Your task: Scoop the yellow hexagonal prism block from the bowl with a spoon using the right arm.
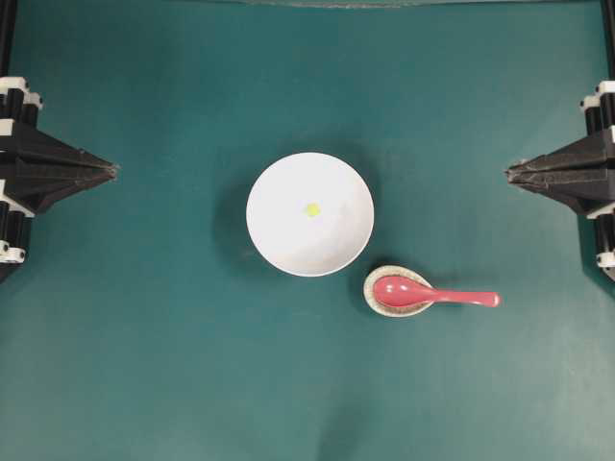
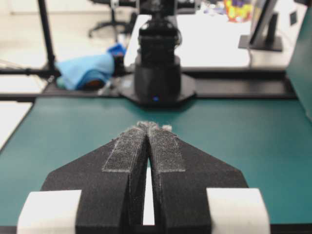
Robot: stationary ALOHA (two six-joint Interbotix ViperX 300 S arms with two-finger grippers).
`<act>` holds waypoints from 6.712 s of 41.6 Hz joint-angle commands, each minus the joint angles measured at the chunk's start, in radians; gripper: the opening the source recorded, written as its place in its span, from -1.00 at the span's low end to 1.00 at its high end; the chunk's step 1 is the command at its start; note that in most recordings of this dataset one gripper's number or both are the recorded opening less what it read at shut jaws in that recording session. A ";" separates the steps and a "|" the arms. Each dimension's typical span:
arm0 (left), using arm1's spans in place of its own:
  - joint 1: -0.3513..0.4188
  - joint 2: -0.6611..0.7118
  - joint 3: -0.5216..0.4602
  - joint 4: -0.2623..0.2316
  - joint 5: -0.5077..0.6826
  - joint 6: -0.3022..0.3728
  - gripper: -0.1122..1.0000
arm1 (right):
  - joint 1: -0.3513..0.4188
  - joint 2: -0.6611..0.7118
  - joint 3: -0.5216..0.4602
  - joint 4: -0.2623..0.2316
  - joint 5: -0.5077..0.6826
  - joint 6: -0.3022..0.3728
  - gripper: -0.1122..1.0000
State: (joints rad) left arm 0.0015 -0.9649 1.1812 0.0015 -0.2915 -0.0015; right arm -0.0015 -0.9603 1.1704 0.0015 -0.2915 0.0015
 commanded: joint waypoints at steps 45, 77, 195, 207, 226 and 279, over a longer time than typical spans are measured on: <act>0.003 0.012 -0.017 0.012 0.101 0.008 -0.79 | 0.023 0.249 0.040 0.023 -0.173 0.009 0.33; 0.029 0.008 -0.018 0.017 0.106 0.009 -0.79 | 0.419 0.971 0.155 0.390 -0.979 0.008 0.32; 0.049 0.014 -0.015 0.017 0.133 0.003 -0.79 | 0.299 0.578 -0.032 0.655 -0.259 -0.284 -0.33; 0.049 0.014 -0.015 0.017 0.137 0.003 -0.79 | 0.069 0.578 -0.232 0.641 0.190 -0.345 -0.34; 0.081 0.014 -0.014 0.017 0.137 0.008 -0.79 | -0.137 0.744 -0.449 0.627 0.545 -0.344 -0.34; 0.081 0.014 -0.009 0.017 0.144 0.008 -0.79 | -0.153 0.914 -0.649 0.285 0.850 -0.161 -0.34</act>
State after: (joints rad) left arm 0.0798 -0.9603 1.1812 0.0169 -0.1427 0.0061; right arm -0.1580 -0.0399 0.5492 0.2884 0.5599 -0.1595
